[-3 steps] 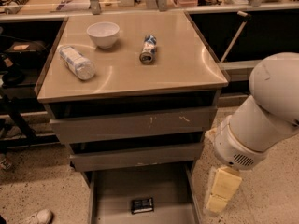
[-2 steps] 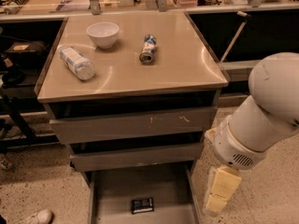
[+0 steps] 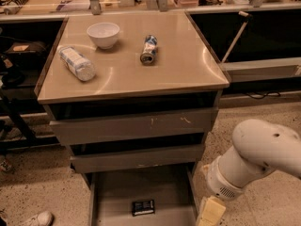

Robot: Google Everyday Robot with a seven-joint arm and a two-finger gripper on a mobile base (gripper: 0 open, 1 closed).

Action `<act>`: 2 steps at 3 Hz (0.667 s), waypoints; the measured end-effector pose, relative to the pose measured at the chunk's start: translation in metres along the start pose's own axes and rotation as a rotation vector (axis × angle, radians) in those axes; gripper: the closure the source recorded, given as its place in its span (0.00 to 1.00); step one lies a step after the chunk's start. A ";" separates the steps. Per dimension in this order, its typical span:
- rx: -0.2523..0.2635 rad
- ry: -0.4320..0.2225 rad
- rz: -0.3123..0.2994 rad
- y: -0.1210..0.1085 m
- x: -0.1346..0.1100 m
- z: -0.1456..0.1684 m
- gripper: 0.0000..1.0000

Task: Pick rxbar blueberry from bottom drawer and place on counter

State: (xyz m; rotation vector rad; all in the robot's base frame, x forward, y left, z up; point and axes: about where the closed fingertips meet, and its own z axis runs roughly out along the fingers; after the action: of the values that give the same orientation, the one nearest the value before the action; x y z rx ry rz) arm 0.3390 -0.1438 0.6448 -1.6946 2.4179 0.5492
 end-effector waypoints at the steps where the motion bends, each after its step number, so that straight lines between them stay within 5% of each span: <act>1: -0.083 -0.034 0.108 -0.028 0.022 0.063 0.00; 2: -0.141 -0.056 0.191 -0.044 0.034 0.100 0.00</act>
Offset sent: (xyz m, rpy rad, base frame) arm 0.0328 -0.0085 -0.1617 0.1265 0.2661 -0.2243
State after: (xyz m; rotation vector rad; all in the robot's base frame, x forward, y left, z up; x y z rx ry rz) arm 0.3589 -0.1496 0.5320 -1.4825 2.5705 0.7989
